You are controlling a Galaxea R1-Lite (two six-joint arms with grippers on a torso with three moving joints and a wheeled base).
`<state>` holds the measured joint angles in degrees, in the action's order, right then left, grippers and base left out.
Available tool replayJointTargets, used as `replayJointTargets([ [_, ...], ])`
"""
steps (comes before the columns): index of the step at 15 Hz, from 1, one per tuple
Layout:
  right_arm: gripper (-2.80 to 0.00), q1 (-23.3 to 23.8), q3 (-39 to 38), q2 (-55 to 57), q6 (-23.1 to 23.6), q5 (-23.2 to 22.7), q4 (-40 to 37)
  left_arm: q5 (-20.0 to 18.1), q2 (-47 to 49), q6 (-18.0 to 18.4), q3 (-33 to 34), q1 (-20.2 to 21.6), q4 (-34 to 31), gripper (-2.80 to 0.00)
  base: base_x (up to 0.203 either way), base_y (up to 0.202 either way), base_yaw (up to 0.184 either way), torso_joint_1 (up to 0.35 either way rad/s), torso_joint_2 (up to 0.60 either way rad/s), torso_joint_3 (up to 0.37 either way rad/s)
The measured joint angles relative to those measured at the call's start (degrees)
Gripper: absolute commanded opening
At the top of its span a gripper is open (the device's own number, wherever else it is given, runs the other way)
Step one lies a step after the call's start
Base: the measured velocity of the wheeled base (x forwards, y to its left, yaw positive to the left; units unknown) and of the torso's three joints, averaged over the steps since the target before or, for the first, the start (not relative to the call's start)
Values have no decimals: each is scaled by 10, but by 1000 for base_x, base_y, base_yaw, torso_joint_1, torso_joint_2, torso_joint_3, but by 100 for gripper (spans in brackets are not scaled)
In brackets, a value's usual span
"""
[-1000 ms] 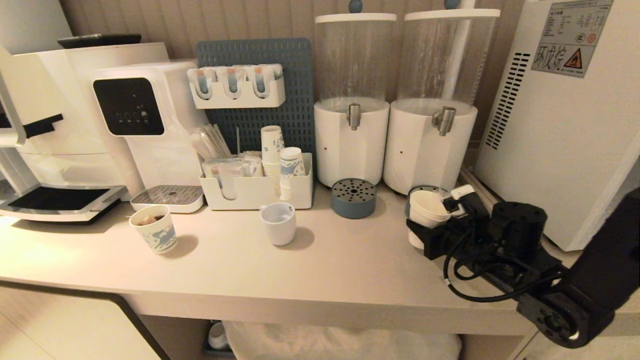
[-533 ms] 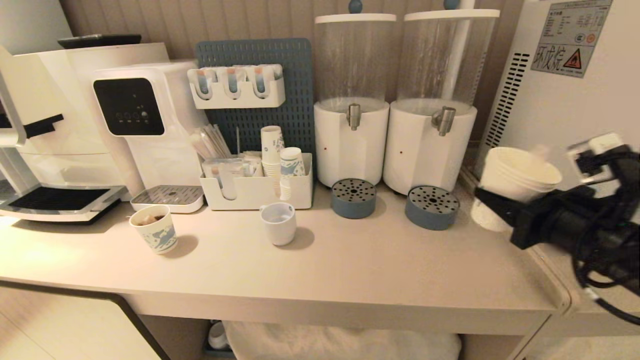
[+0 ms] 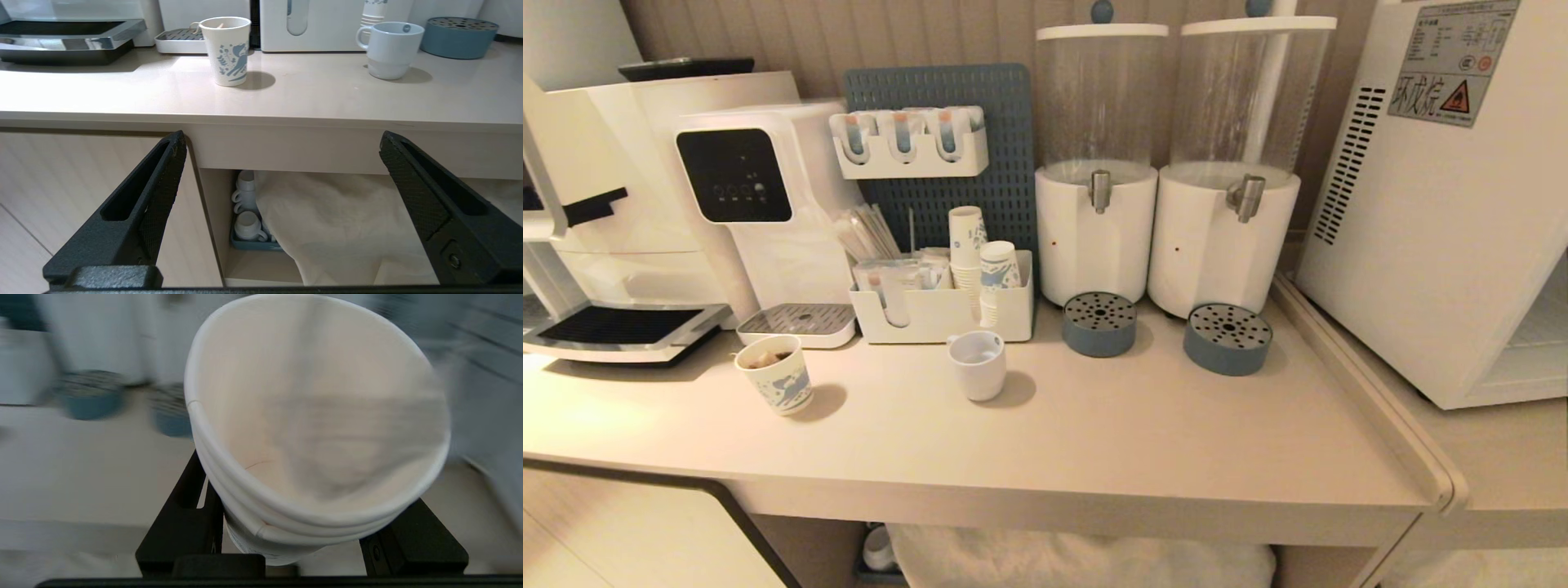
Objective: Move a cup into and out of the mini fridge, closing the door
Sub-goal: Put the paper cup in the freezer
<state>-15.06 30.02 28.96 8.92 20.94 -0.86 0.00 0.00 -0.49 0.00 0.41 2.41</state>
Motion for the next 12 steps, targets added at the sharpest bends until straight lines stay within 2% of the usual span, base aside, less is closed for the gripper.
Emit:
replayJointTargets([
  [2,-280,54,4,-73,-26,2,-83,0,0,1,0,0,0,0,0,0,0,0,0,0],
  [5,-280,70,10,-112,-107,-33,-159,0,0,0,0,0,0,0,0,0,0,0,0,0],
  [7,-280,72,49,-122,-141,-14,-204,0,0,0,0,0,0,0,0,0,0,0,0,0],
  [9,-280,79,116,-126,-171,-15,-272,0,0,1,0,0,0,0,0,0,0,0,0,0],
  [10,-280,99,149,-129,-182,-30,-311,0,0,1,0,0,0,0,0,0,0,0,0,0],
  [12,-280,134,177,-155,-190,-89,-367,0,0,1,0,0,0,0,0,0,0,0,0,0],
])
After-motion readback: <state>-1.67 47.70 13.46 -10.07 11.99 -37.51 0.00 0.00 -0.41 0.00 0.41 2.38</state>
